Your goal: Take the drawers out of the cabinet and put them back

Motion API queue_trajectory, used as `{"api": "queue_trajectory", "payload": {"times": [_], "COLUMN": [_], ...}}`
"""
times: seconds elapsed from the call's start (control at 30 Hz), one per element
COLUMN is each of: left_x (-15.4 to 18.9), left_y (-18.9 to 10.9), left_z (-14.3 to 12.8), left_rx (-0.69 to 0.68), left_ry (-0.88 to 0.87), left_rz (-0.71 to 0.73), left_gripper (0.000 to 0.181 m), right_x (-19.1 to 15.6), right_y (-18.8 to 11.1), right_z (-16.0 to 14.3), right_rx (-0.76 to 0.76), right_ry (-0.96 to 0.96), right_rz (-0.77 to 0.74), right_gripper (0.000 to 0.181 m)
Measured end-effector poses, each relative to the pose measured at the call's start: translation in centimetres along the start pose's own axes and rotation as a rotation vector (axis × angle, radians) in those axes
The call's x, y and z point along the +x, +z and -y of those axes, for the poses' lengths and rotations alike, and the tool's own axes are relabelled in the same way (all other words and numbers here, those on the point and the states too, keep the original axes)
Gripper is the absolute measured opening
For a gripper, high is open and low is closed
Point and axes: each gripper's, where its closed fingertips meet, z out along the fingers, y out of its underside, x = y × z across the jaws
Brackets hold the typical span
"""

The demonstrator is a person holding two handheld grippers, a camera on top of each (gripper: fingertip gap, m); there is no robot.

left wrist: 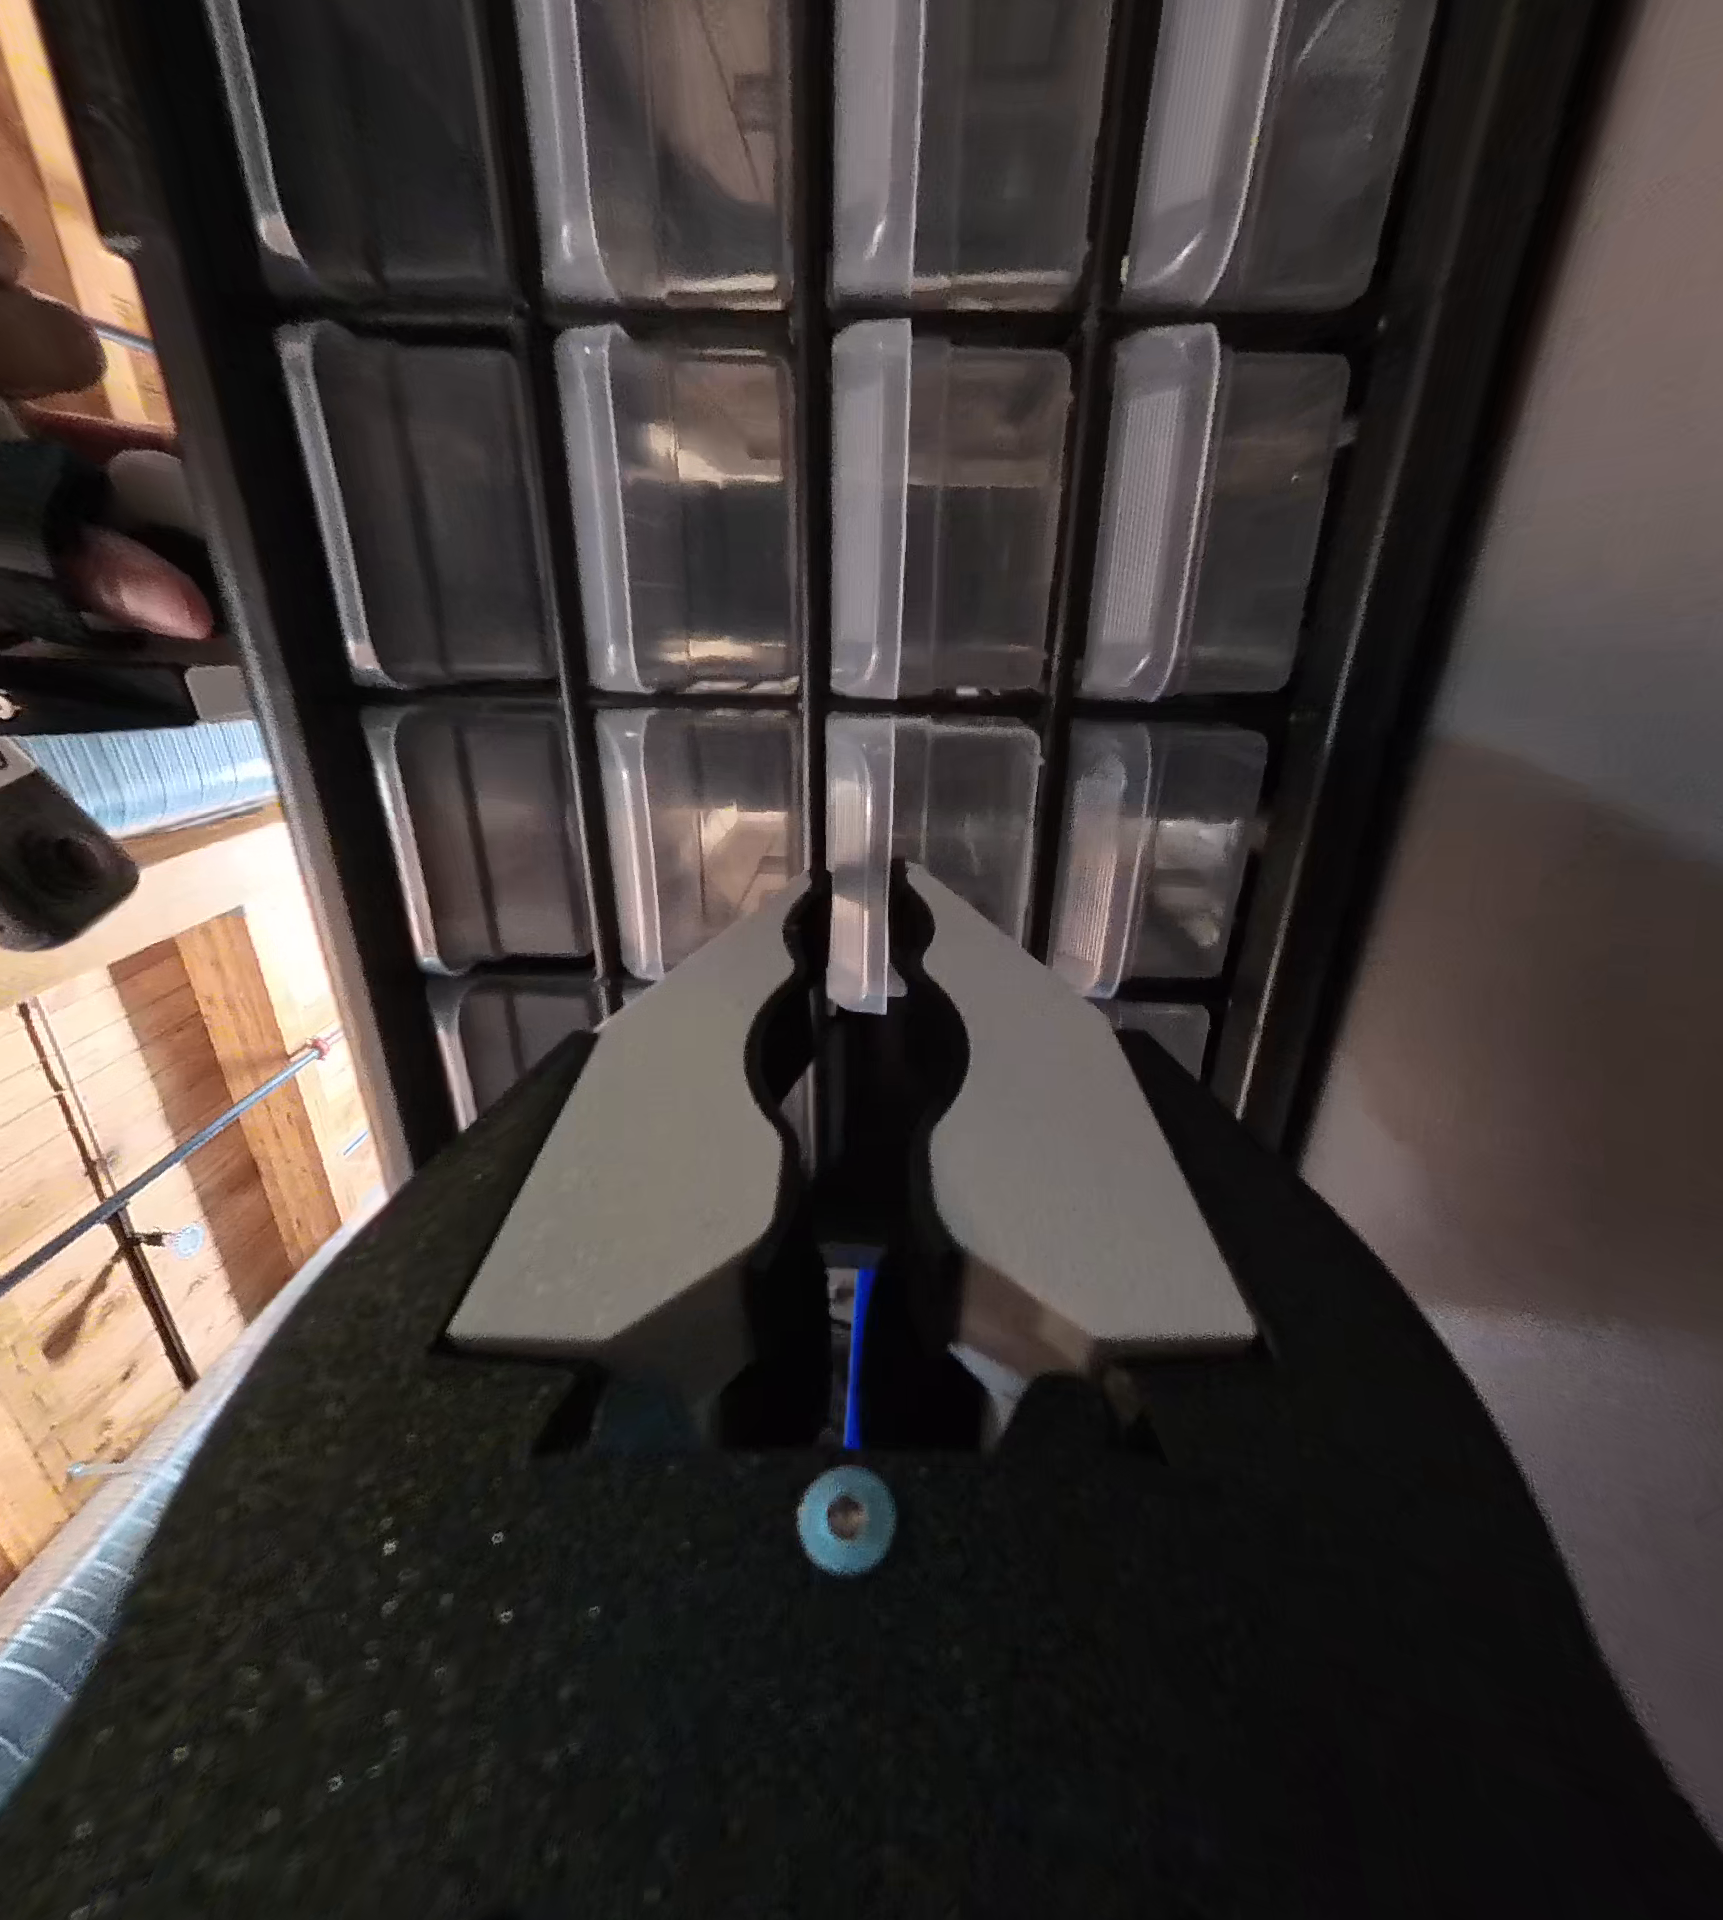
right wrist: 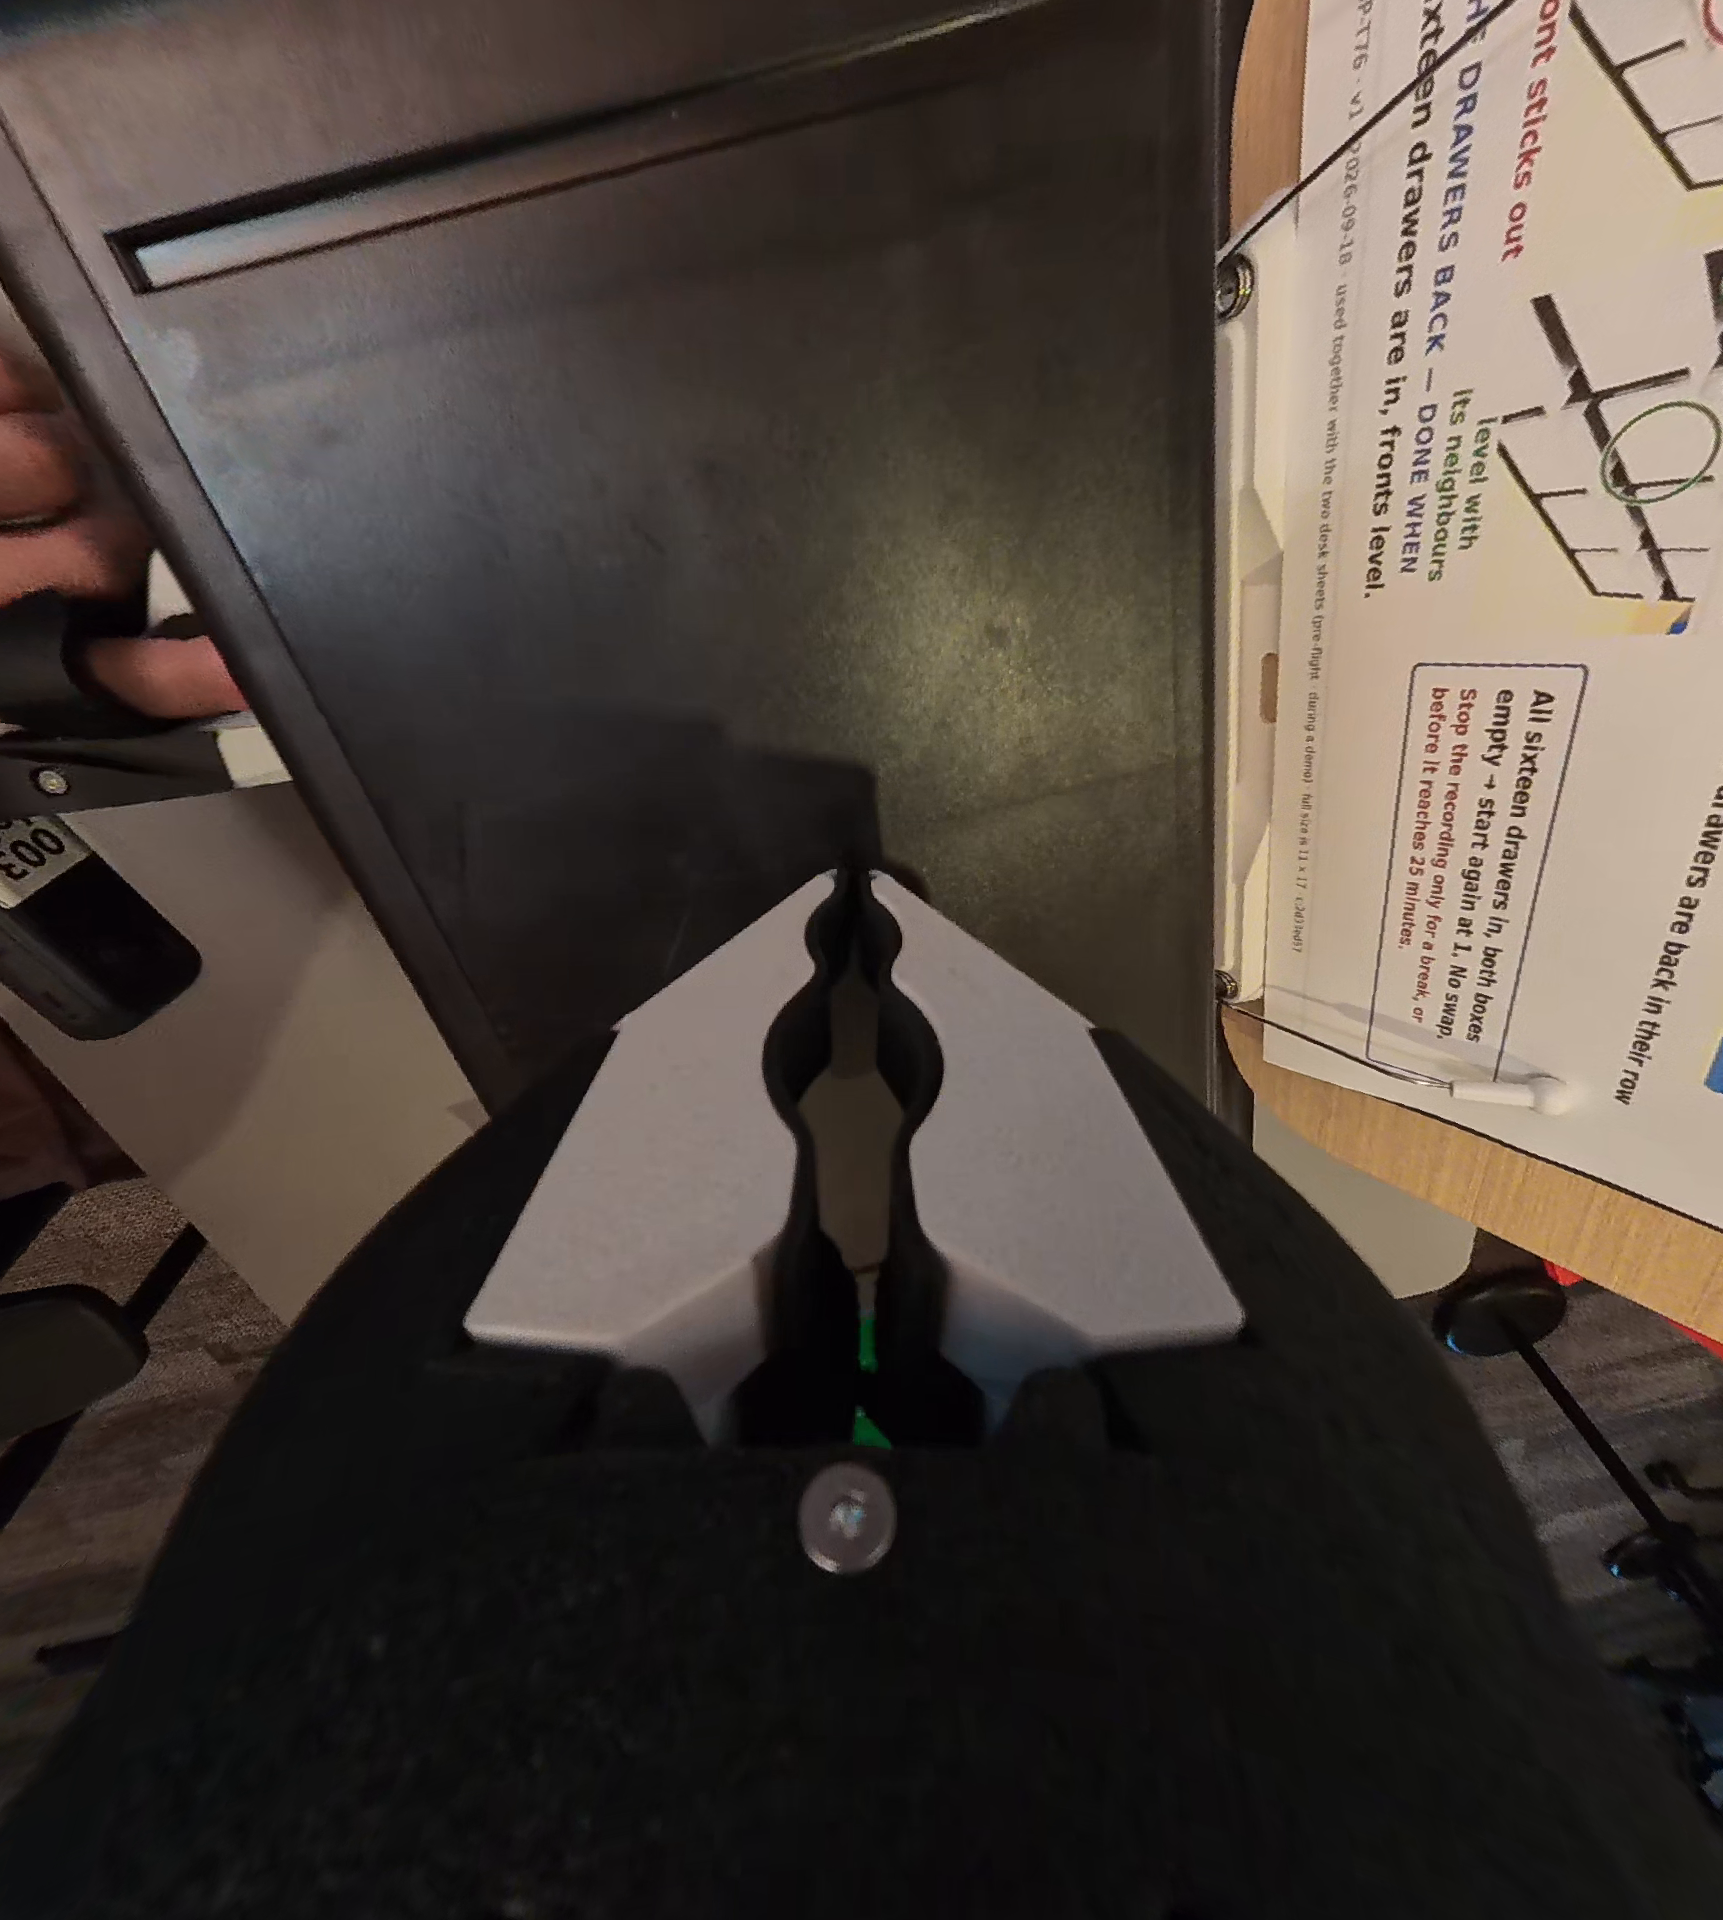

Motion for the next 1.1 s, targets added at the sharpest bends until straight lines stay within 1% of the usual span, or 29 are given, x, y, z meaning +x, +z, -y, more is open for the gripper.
{"api": "queue_trajectory", "payload": {"times": [0.17,0.67,0.87,1.1], "left_x": [-0.1,-0.5,-1.0,-1.0], "left_y": [-1.4,-7.1,-8.5,-9.3], "left_z": [0.2,0.9,1.0,0.6], "left_rx": [0.018,0.102,0.131,0.144], "left_ry": [0.015,0.06,0.071,0.091], "left_rz": [0.001,0.0,0.028,0.04], "left_gripper": [0.009,0.007,0.005,0.005], "right_x": [0.0,0.0,0.0,0.0], "right_y": [0.0,0.0,0.0,0.0], "right_z": [0.0,0.0,0.0,0.0], "right_rx": [0.003,0.018,0.024,0.023], "right_ry": [0.0,0.022,0.028,0.029], "right_rz": [-0.008,0.0,0.003,-0.002], "right_gripper": [0.0,0.0,0.0,0.0]}}
